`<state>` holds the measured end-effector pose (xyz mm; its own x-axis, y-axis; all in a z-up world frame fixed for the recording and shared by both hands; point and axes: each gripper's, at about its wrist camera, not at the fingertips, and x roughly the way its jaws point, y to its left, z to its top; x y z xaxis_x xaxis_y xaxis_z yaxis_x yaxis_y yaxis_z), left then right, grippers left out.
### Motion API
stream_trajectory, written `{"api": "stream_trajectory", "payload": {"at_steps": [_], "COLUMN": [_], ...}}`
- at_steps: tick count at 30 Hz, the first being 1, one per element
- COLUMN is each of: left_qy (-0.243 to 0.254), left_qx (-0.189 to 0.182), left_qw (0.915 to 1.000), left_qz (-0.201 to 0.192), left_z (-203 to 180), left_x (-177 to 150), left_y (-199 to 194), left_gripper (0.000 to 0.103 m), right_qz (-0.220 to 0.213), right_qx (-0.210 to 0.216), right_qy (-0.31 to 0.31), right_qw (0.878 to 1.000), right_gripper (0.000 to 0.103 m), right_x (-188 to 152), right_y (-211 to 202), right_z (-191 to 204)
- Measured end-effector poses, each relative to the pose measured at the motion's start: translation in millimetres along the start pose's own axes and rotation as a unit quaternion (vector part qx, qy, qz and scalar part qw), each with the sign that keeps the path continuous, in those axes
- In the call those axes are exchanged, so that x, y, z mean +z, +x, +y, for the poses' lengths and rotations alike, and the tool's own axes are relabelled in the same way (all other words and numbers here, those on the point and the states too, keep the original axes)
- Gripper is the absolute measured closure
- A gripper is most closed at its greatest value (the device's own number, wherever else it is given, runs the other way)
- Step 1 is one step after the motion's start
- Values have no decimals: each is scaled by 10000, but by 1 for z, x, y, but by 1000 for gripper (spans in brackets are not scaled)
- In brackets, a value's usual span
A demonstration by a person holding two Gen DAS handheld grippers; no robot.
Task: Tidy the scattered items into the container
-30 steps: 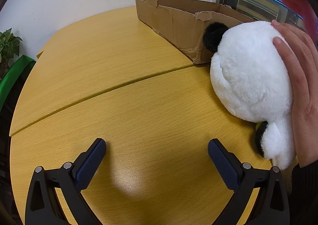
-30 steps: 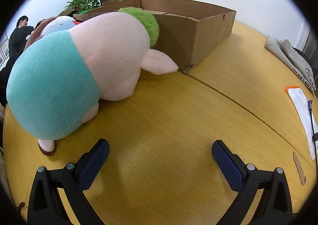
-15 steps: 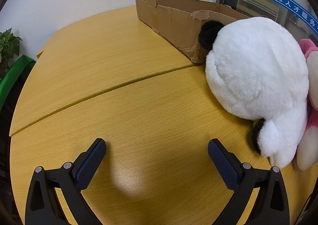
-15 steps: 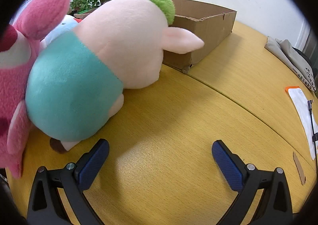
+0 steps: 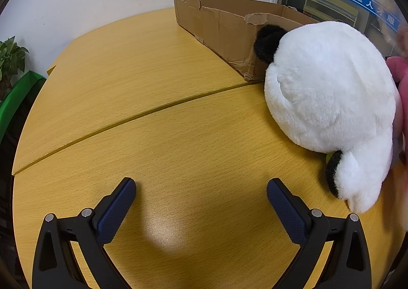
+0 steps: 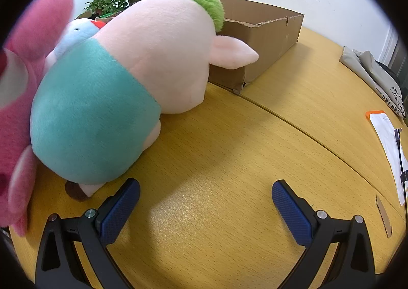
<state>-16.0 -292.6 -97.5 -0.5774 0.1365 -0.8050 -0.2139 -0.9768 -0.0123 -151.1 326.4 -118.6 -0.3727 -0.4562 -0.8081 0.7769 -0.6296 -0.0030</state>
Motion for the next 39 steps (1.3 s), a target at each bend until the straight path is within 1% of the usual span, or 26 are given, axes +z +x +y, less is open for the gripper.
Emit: {"api": "stream_trajectory", "payload": {"at_steps": [39], "left_qy": [-17], "left_qx": [11], "left_qw": [10000], "left_qz": [-1], "left_z": [0], "left_x": [-1], "left_y": [0], "left_gripper": [0], "right_qz": [-2], "right_qx": [-7], "right_qy": [8], "right_qw": [10000], "right_gripper": [0], "right_x": [-2], "right_y": [-1], "right_z": [3]}}
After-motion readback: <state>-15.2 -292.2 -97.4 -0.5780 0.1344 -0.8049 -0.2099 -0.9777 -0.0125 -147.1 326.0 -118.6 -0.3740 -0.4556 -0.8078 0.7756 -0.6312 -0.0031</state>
